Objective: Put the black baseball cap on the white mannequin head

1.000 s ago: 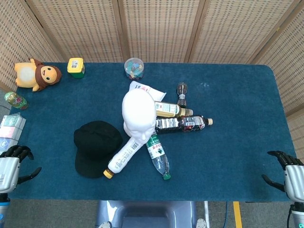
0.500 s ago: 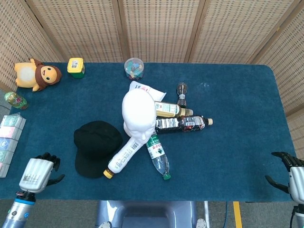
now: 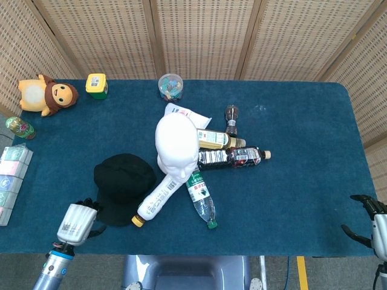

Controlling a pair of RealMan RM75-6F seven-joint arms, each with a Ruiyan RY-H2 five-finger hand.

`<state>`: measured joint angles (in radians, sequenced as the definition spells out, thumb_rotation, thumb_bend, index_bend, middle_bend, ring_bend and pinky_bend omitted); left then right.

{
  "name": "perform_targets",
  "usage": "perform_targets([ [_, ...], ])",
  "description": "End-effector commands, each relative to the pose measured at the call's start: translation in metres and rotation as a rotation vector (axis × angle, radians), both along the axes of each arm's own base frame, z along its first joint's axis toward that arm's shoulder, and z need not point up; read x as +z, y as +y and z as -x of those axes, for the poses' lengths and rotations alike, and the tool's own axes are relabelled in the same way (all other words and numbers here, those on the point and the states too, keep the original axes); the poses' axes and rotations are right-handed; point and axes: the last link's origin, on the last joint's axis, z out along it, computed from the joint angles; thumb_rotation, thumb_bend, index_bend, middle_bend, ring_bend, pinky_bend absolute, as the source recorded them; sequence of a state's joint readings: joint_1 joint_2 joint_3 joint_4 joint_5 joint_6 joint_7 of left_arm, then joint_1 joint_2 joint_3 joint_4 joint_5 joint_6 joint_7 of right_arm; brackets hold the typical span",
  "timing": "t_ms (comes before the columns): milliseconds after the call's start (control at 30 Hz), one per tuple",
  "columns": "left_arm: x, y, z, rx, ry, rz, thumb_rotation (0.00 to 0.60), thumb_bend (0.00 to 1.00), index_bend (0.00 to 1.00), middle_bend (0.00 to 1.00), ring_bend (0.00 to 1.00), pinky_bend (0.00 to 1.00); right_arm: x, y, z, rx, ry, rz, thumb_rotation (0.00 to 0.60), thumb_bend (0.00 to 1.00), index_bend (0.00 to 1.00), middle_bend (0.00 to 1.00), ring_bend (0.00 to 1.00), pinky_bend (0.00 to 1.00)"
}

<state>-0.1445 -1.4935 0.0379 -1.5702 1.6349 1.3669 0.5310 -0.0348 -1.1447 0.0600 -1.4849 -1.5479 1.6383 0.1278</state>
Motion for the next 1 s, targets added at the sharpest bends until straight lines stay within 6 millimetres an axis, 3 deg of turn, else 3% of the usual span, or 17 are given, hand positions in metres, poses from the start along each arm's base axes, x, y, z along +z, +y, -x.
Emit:
perform_targets([
  [33, -0.015, -0.001, -0.003, -0.012, 0.015, 0.016, 0.600, 0.11, 0.66, 0.60, 0.44, 0.65, 0.001, 0.001, 0.001, -0.003, 0.000, 0.004, 0.600, 0.11, 0.30, 0.36, 0.41, 0.42],
  [233, -0.029, -0.004, -0.009, -0.013, 0.009, 0.024, 0.600, 0.11, 0.66, 0.60, 0.44, 0.65, 0.002, 0.003, 0.004, -0.014, -0.003, 0.009, 0.600, 0.11, 0.30, 0.36, 0.41, 0.42],
  [1000, -0.054, 0.001, -0.006, -0.002, 0.045, -0.019, 0.600, 0.11, 0.66, 0.60, 0.44, 0.65, 0.005, 0.008, 0.012, -0.040, -0.002, 0.020, 0.600, 0.11, 0.30, 0.36, 0.41, 0.42],
])
